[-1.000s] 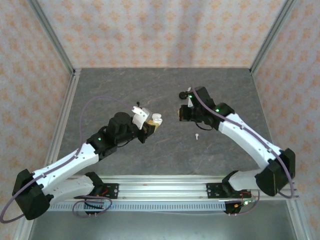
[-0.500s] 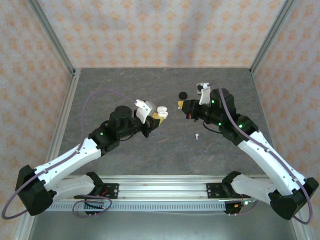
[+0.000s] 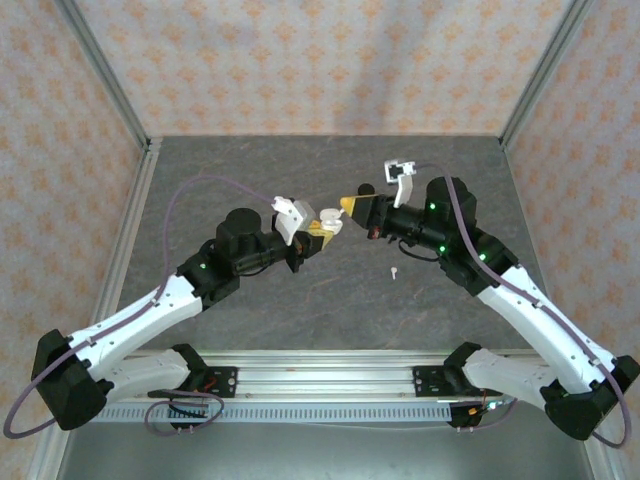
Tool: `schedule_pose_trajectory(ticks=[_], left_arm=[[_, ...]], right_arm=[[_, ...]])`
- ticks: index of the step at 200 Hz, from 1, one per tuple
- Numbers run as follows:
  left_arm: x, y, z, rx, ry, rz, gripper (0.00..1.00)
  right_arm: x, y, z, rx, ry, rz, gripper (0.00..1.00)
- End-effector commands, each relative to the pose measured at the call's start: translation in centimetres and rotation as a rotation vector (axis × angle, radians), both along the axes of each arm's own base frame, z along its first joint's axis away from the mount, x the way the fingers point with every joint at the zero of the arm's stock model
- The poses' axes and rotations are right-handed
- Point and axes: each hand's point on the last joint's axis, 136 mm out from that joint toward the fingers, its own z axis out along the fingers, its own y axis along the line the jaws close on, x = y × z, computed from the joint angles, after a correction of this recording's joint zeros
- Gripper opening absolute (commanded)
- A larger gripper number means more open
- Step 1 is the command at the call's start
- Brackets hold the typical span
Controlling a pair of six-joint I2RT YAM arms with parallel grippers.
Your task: Insert wireless bluetooth earbuds into charging case
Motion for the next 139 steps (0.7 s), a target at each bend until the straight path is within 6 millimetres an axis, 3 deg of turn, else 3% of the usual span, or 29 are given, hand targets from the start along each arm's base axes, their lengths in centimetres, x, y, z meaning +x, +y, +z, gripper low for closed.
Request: schedule_pose_trajectory(ticks=[1,98,139], left_arm=[[0.0,-0.7,3.6,-0.078,-0.075,-0.017,0.0],[-0.7,-0.9,3.5,-0.093,-0.064,-0.044,0.0],[-0.7,-1.1,3.5,-0.081,-0.067,-0.047,0.0]], right_arm=[[-0.3,0.8,1.3,-0.017,-0.102,0.024,0.03],[0.2,0.6,-1.9,-0.241,-0.107,0.002,0.03],[0.2,0.5,-2.4,-0.272,-0.107,0.0,0.03]])
